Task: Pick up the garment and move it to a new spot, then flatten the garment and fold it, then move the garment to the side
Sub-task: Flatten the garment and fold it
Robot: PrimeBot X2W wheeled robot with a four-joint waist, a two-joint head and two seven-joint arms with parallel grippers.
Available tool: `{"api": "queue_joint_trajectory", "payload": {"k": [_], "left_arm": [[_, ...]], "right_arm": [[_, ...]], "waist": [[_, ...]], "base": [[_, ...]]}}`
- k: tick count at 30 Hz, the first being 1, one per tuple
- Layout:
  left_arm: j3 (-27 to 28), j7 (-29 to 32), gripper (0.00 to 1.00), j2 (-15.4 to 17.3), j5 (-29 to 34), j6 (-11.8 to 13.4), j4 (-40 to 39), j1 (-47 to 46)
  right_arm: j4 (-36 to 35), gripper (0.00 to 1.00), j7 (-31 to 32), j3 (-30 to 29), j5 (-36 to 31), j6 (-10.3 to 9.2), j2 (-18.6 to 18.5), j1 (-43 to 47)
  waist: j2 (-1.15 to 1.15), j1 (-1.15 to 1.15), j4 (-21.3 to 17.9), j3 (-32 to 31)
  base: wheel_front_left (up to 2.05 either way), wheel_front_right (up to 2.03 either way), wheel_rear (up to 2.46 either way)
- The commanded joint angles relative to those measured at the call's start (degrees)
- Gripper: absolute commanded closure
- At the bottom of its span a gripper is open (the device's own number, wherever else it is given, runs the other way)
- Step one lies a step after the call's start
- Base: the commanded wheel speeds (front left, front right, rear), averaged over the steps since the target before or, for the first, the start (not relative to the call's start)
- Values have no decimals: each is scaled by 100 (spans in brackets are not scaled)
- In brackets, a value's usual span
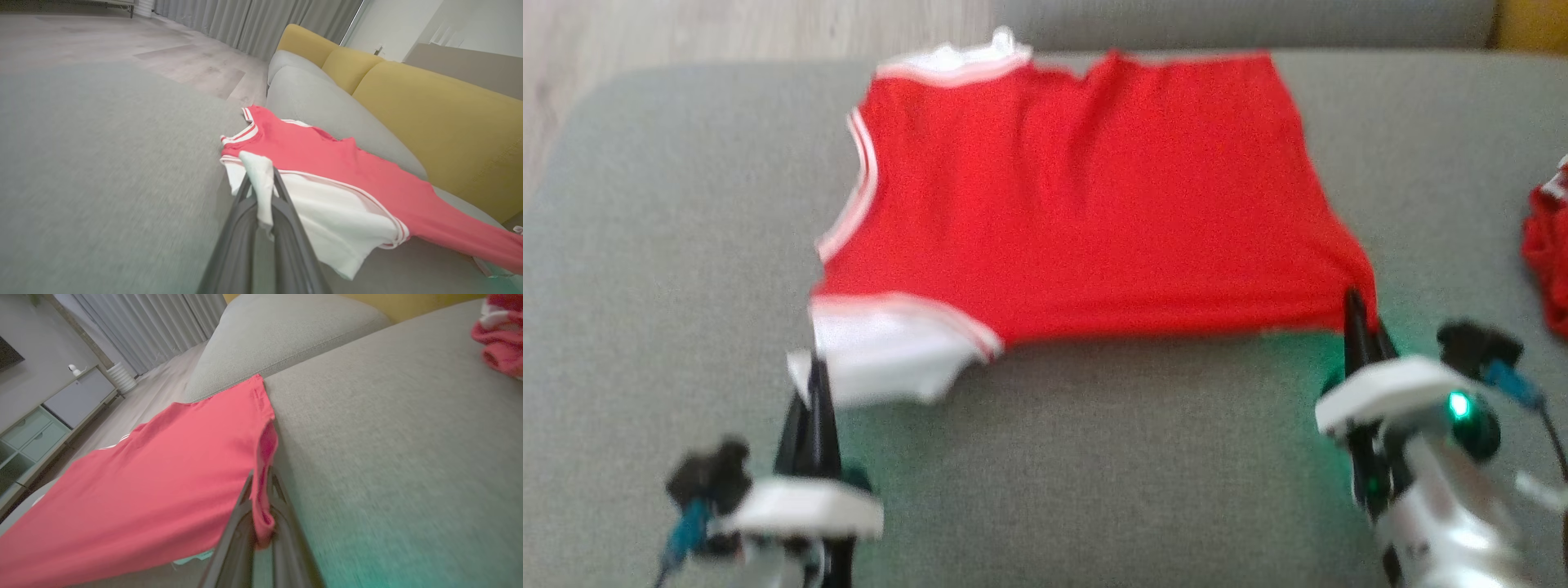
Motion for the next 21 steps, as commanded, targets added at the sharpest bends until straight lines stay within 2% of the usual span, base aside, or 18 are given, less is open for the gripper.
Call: {"api": "queue_joint_trajectory", "payload": {"k": [1,6,12,17,21], "left_arm": [[203,-31,100,109,-7,12,-170,129],[251,-31,100,108,-40,12,-238,879],[476,-31,100,108,-144,11,-423,1335],[484,-31,100,108,-96,11,-657,1194],[350,-31,100,108,-45,11,-777,661]], "right_arm": [[-227,100,-34,119,125,37,-32,76],[-510,100,-35,256,415,37,-3,844],[-925,100,36,326,746,37,-62,1519],[-1520,100,254,385,1053,37,-49,1680],[-1937,100,546,388,1237,37,-16,1391]], "waist": [[0,2,-22,-343],[0,2,-39,-758],[0,2,0,-897],[0,2,13,-763],[0,2,1,-472]], "base": [[0,0,0],[0,0,0],[0,0,0],[0,0,0],[0,0,0]]}}
